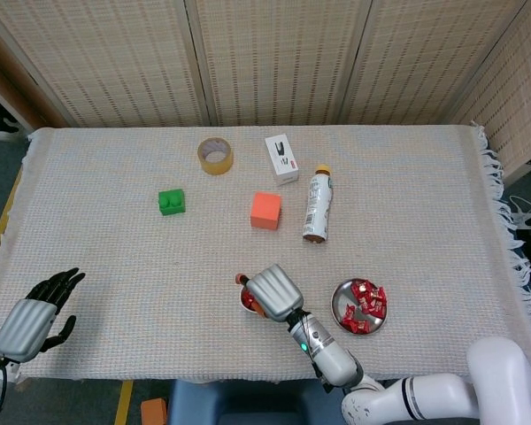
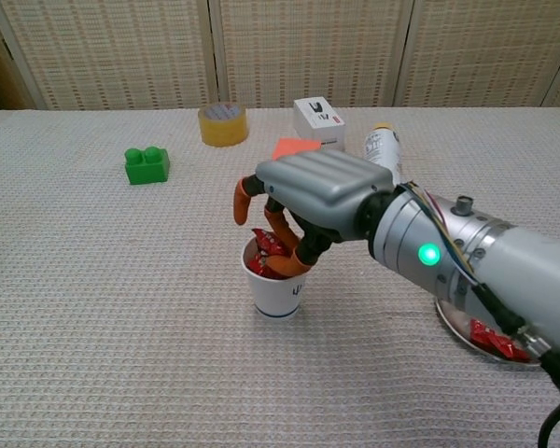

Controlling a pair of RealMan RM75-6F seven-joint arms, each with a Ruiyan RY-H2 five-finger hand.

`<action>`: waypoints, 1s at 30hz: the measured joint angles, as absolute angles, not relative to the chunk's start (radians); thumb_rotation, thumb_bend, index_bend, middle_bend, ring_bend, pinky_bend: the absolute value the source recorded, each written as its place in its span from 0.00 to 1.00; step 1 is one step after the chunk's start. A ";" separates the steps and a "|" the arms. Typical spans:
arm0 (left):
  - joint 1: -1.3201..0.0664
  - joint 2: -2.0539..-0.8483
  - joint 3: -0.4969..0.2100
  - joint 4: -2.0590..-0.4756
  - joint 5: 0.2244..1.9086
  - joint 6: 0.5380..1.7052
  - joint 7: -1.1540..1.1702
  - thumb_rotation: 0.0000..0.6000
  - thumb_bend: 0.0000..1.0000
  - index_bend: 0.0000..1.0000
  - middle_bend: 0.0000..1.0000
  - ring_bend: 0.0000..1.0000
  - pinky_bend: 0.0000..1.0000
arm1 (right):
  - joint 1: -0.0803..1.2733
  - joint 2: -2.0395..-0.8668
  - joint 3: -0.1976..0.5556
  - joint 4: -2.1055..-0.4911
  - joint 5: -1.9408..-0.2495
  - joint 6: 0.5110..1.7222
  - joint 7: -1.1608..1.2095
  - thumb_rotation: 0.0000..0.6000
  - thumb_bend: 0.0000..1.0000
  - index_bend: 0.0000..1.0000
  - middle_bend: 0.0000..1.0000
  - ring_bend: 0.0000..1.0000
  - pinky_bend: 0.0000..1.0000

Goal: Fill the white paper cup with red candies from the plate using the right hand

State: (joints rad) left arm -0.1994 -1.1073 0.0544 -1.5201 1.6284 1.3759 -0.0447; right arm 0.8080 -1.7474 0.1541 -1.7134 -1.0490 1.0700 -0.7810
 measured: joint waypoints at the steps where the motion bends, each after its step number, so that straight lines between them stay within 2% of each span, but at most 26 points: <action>1: -0.200 -1.108 0.054 -1.520 1.628 1.376 -0.044 1.00 0.50 0.01 0.00 0.07 0.18 | 0.808 -1.745 0.153 -1.713 -1.049 1.069 -0.781 1.00 0.25 0.28 0.70 0.70 1.00; 9: -0.197 -1.111 0.052 -1.518 1.623 1.380 -0.031 1.00 0.50 0.01 0.01 0.07 0.18 | 0.810 -1.712 0.145 -1.720 -1.059 1.058 -0.751 1.00 0.25 0.20 0.70 0.69 1.00; 13: -0.194 -1.111 0.051 -1.517 1.629 1.391 -0.035 1.00 0.50 0.02 0.00 0.07 0.18 | 0.798 -1.671 0.136 -1.747 -1.080 1.065 -0.728 1.00 0.24 0.16 0.69 0.65 1.00; 16: -0.191 -1.111 0.052 -1.514 1.636 1.402 -0.043 1.00 0.50 0.01 0.00 0.07 0.18 | 0.768 -1.622 0.116 -1.784 -1.131 1.096 -0.687 1.00 0.23 0.13 0.58 0.54 0.94; 19: -0.188 -1.112 0.052 -1.509 1.643 1.415 -0.052 1.00 0.48 0.00 0.01 0.07 0.19 | 0.714 -1.562 0.077 -1.815 -1.223 1.163 -0.631 1.00 0.21 0.08 0.37 0.33 0.75; 23: -0.181 -1.121 0.046 -1.499 1.653 1.447 -0.059 1.00 0.47 0.00 0.01 0.06 0.19 | 0.602 -1.475 -0.012 -1.820 -1.377 1.318 -0.564 1.00 0.20 0.04 0.19 0.13 0.57; 27: -0.169 -1.142 0.033 -1.478 1.665 1.506 -0.065 1.00 0.46 0.00 0.00 0.00 0.19 | 0.431 -1.394 -0.119 -1.746 -1.501 1.534 -0.507 1.00 0.18 0.00 0.07 0.01 0.44; 30: -0.154 -1.173 0.017 -1.446 1.678 1.572 -0.052 1.00 0.46 0.00 0.00 0.00 0.18 | 0.286 -1.352 -0.178 -1.649 -1.533 1.672 -0.456 1.00 0.18 0.00 0.01 0.00 0.36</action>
State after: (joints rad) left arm -0.1536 -1.1729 0.0173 -1.4459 1.6775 1.5718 -0.0520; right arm 0.2858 -1.3517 -0.1784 -1.6488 -1.5325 1.6723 -0.4565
